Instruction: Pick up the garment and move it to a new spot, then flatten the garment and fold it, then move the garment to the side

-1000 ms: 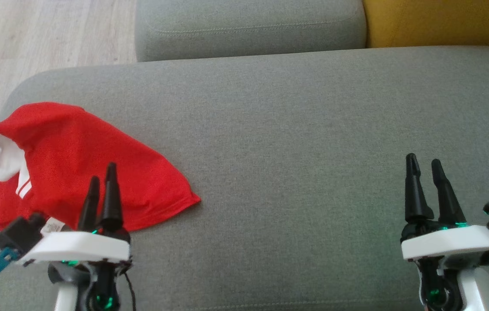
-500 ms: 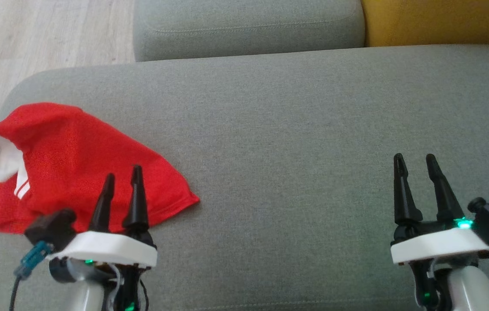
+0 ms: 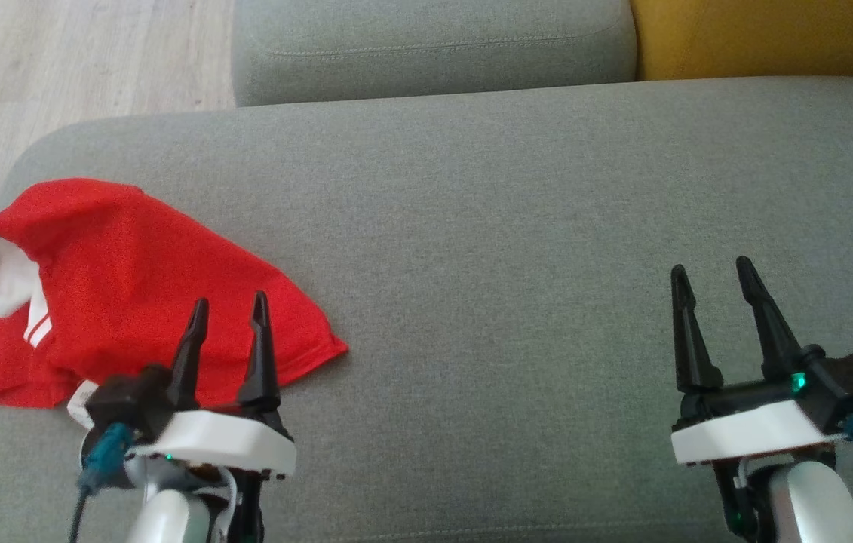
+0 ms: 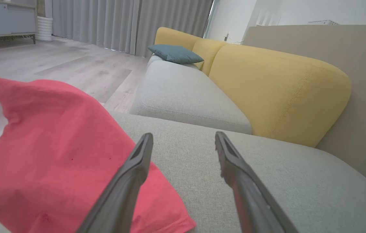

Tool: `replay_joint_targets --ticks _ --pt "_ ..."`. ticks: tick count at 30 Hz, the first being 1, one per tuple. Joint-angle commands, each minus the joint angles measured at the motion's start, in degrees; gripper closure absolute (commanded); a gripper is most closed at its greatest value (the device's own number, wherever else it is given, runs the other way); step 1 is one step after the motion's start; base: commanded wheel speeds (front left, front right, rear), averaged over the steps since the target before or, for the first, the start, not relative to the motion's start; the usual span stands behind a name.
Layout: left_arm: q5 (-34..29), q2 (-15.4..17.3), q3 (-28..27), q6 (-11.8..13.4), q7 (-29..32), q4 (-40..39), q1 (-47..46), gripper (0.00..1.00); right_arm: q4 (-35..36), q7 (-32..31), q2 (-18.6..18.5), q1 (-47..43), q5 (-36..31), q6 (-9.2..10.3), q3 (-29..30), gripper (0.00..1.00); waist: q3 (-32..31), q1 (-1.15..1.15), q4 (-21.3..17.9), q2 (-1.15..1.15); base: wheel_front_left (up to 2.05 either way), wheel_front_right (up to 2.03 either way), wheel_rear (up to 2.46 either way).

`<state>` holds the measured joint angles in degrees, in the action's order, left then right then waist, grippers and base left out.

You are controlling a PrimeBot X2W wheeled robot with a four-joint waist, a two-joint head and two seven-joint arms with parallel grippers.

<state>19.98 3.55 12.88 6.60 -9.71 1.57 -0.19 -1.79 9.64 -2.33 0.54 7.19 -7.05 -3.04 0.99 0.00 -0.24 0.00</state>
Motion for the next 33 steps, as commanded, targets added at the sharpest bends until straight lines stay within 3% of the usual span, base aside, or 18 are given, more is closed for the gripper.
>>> replay_joint_targets --ticks 1,7,13,19,26,33 --pt "-1.79 0.95 -0.81 0.45 -0.86 -2.68 -2.42 0.0 2.61 0.96 -0.45 1.45 -1.99 -0.35 -1.27 0.0 0.02 0.0 0.02 0.0 0.0 0.0 0.0" --pt "-4.04 0.88 0.11 1.96 -1.88 -4.35 -2.4 0.0 3.98 1.97 -0.47 1.37 -4.09 -0.37 -1.91 0.0 0.1 0.0 0.14 0.0 0.0 0.0 0.0" --pt "-2.77 -0.29 -2.27 0.07 -2.9 -5.88 -1.36 0.0 3.6 2.98 -0.49 0.8 0.58 -0.39 -0.13 0.0 0.13 0.0 0.22 0.0 0.0 0.0 0.0" --pt "-6.77 -0.67 -3.13 -2.85 -4.09 -5.17 -0.15 0.0 1.77 4.16 -0.52 0.12 3.8 -0.42 1.43 0.0 -0.12 0.0 0.1 0.0 0.0 0.0 0.0" --pt "-12.02 -0.66 -1.31 -2.56 -5.28 -4.24 -0.01 0.0 -1.47 5.35 -0.54 -0.41 3.64 -0.44 0.88 0.0 -0.51 0.0 -0.29 0.0 0.0 0.0 0.0" --pt "-11.36 -0.67 -1.27 -2.28 -5.29 -3.8 -0.22 0.0 -2.24 5.36 -0.54 0.11 4.73 -0.44 0.07 0.0 -0.7 0.0 -0.19 0.0 0.0 0.0 0.0"
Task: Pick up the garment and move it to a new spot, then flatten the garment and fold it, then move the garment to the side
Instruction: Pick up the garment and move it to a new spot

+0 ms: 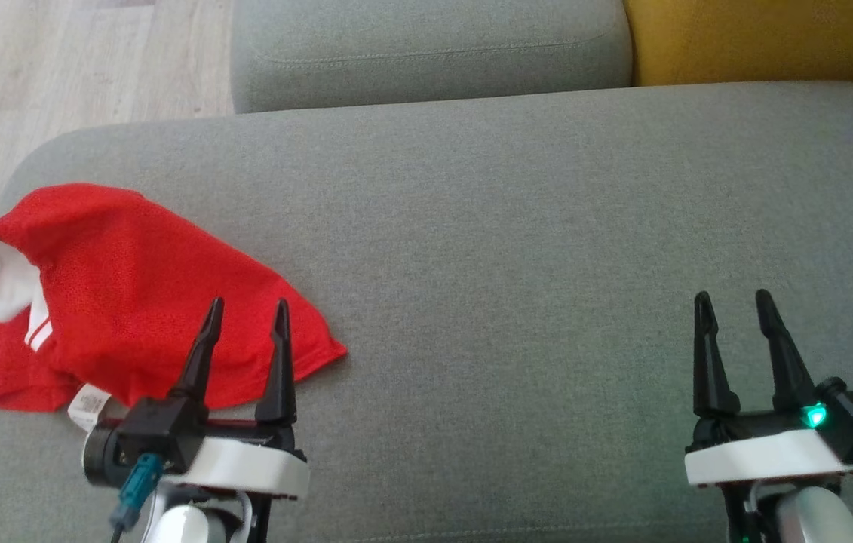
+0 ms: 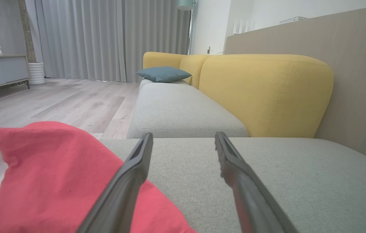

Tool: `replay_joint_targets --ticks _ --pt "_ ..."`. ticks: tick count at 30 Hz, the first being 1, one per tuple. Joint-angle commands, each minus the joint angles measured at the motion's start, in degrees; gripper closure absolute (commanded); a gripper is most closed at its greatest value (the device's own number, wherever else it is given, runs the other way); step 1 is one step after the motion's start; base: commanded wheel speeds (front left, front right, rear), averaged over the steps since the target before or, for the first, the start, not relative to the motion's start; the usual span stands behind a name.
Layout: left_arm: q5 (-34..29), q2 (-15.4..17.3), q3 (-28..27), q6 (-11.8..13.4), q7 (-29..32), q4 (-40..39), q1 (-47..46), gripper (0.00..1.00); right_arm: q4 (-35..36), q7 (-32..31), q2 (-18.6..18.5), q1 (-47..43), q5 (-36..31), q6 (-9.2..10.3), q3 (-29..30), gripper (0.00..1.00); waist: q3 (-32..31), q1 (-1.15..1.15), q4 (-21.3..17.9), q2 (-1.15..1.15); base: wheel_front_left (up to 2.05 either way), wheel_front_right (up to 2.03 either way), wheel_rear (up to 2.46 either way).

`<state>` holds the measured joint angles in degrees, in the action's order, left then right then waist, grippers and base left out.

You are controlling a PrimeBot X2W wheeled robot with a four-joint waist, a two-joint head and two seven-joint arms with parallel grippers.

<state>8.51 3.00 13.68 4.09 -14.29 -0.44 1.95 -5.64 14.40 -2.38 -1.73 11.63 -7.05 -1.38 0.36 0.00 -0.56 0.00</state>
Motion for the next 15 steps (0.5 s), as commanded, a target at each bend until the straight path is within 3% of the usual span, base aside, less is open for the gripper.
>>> replay_joint_targets --ticks 1,15 --pt "0.24 -0.12 -2.14 0.27 -0.71 -1.75 -2.36 0.0 1.54 0.6 -0.5 2.45 0.41 -0.44 -1.72 0.0 -0.14 0.0 0.27 0.0 0.0 0.0 0.0" --pt "0.7 -0.12 -3.45 1.29 -0.71 -1.37 -1.36 0.0 0.81 0.6 -0.5 1.33 0.62 -0.44 -3.5 0.0 -1.66 0.0 6.12 0.0 0.0 0.0 0.0"
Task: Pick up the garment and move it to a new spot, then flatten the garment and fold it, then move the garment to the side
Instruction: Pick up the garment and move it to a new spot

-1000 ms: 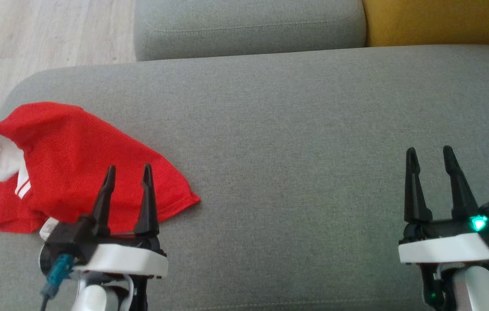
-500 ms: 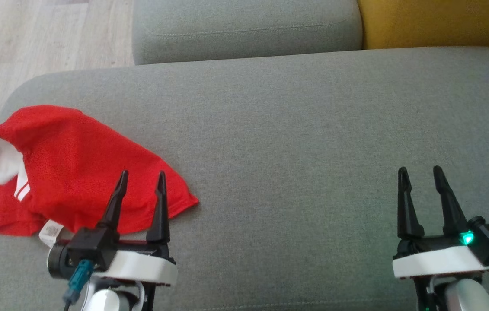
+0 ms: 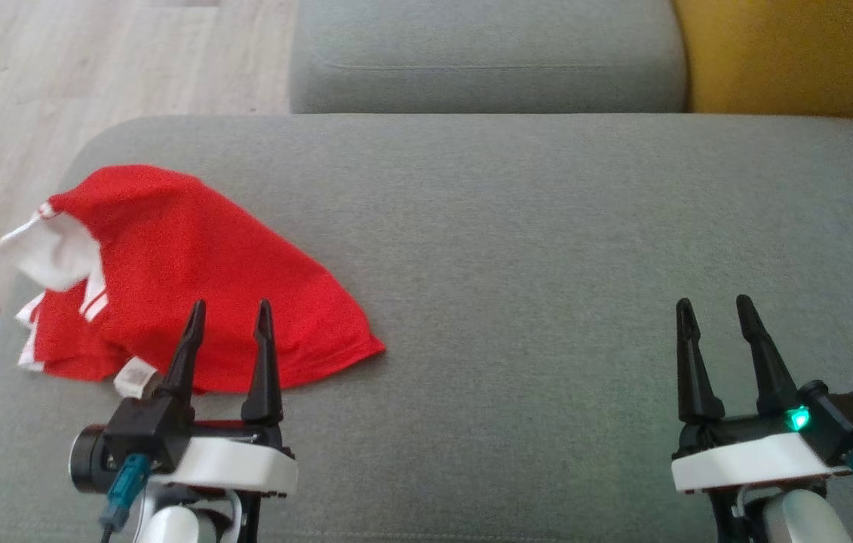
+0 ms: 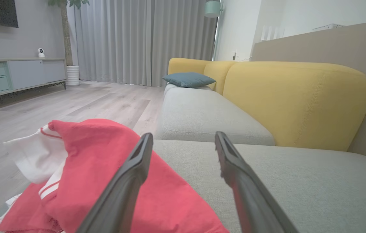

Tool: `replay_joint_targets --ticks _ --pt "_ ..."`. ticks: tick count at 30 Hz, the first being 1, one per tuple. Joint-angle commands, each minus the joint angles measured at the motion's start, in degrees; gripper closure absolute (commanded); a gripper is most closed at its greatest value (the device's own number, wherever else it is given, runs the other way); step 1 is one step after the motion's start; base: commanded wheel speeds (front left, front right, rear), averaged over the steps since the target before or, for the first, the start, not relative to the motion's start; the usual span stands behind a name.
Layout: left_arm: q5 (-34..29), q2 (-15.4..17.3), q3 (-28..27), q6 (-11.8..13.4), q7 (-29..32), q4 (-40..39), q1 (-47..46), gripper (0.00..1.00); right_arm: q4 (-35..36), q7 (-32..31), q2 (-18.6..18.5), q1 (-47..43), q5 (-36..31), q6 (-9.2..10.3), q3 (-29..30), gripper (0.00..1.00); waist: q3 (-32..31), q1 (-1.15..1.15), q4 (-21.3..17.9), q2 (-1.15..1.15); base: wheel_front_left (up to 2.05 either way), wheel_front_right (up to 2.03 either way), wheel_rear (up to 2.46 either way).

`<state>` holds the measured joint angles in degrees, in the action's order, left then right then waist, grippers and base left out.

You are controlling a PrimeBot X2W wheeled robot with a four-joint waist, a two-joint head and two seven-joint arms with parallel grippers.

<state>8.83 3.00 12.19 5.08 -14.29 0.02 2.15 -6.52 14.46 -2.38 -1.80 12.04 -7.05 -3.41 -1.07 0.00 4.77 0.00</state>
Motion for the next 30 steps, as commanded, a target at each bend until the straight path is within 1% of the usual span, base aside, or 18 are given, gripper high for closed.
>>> replay_joint_targets --ticks 1,6,14,21,22,24,30 --pt "0.37 -0.12 -2.06 0.33 -0.71 -1.83 -1.46 0.0 1.64 0.54 -0.5 1.28 0.24 -0.44 -1.57 0.0 -0.35 0.0 1.42 0.0 0.0 0.0 0.0" --pt "0.33 -0.12 -2.8 0.51 -0.71 -1.7 -0.97 0.0 1.43 0.54 -0.5 0.43 0.34 -0.44 -2.48 0.0 -1.03 0.0 5.07 0.0 0.0 0.0 0.0" --pt "-0.12 -0.12 -3.88 0.19 -0.71 -1.32 -0.18 0.0 1.24 0.54 -0.5 -0.75 0.73 -0.44 -4.42 0.0 -2.04 0.0 12.76 0.0 0.0 0.0 0.0" --pt "-0.68 -0.13 -5.97 -0.85 -0.71 -1.4 0.32 0.0 1.31 0.54 -0.5 -1.24 1.22 -0.44 -5.62 0.0 -1.67 0.0 19.2 0.0 0.0 0.0 0.0" --pt "-0.81 -0.13 -6.62 -1.18 -0.71 -1.41 0.26 0.0 1.32 0.54 -0.5 -1.2 1.47 -0.44 -5.83 0.0 -1.45 0.0 20.76 0.0 0.0 0.0 0.0" --pt "-0.92 -0.13 -7.35 -1.39 -0.71 -1.46 0.21 0.0 1.24 0.54 -0.5 -1.06 1.67 -0.44 -6.29 0.0 -1.19 0.0 21.9 0.0 0.0 0.0 0.0" --pt "-0.69 -0.13 -9.32 -1.61 -0.71 -2.05 0.12 0.0 0.77 0.54 -0.5 0.42 1.65 -0.44 -7.68 0.0 0.01 0.0 22.99 0.0 0.0 0.0 0.0"
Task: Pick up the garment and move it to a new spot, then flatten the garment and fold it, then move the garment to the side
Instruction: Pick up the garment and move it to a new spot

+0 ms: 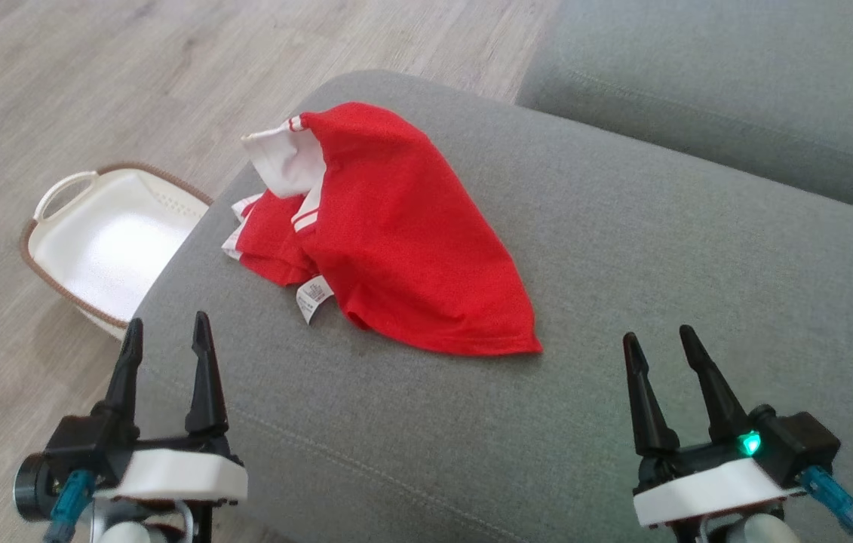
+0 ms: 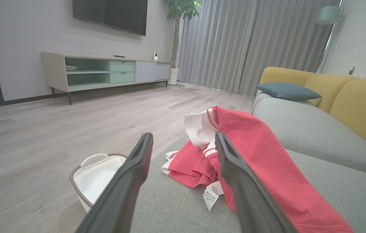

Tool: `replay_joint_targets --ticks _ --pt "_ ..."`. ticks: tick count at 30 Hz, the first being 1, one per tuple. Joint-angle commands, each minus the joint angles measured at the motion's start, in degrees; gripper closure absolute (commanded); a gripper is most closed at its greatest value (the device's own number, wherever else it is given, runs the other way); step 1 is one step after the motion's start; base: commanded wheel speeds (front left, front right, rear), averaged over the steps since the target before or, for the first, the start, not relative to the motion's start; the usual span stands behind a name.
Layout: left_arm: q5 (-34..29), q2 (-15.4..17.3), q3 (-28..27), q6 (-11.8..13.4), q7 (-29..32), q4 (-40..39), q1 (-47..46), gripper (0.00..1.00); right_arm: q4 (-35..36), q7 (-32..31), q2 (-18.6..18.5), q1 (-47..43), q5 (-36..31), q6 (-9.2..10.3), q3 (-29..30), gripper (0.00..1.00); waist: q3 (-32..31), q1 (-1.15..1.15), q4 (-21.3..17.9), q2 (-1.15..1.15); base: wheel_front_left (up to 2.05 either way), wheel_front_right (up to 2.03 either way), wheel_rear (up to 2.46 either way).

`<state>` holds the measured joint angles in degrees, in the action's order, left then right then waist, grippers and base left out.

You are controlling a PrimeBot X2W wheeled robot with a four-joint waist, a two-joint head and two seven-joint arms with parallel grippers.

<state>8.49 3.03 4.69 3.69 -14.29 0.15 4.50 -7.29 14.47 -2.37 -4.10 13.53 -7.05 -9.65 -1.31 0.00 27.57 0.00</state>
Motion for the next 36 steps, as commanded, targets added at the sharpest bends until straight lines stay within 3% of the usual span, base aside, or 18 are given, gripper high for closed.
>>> replay_joint_targets --ticks 1,10,15,22,29,36 --pt "-0.31 -0.15 -1.93 -0.24 -0.71 -2.22 -2.28 0.0 1.45 0.52 -0.51 2.9 0.14 -0.44 -1.48 0.0 0.39 0.0 0.28 0.0 0.0 0.0 0.0" --pt "-0.21 -0.15 -2.85 -1.13 -0.71 -1.68 -3.58 0.0 1.35 0.52 -0.51 3.56 -0.28 -0.44 -0.23 0.0 1.95 0.0 0.54 0.0 0.0 0.0 0.0" --pt "-0.88 0.55 -4.49 -4.43 -0.71 1.64 -7.96 0.0 2.25 0.52 -0.51 4.6 -2.4 -0.44 2.54 0.0 5.92 0.0 -0.65 0.0 0.0 0.0 0.0" --pt "-0.82 4.32 -5.84 -8.58 -0.71 10.16 -20.93 0.0 4.09 0.52 -0.51 8.1 -7.06 -0.44 7.55 0.0 14.58 0.0 -3.11 0.0 0.0 0.0 0.0" --pt "-0.78 11.92 2.19 -11.06 0.89 24.17 -38.39 0.0 5.65 0.52 -0.51 11.06 -11.27 -0.44 10.78 0.0 21.81 0.0 -5.27 0.0 0.0 0.0 0.0" --pt "6.38 17.63 12.24 -11.15 6.02 35.88 -51.67 0.0 6.81 0.52 -0.51 12.55 -11.48 -0.44 11.26 0.0 25.78 0.0 -7.94 0.0 0.0 0.0 0.0"
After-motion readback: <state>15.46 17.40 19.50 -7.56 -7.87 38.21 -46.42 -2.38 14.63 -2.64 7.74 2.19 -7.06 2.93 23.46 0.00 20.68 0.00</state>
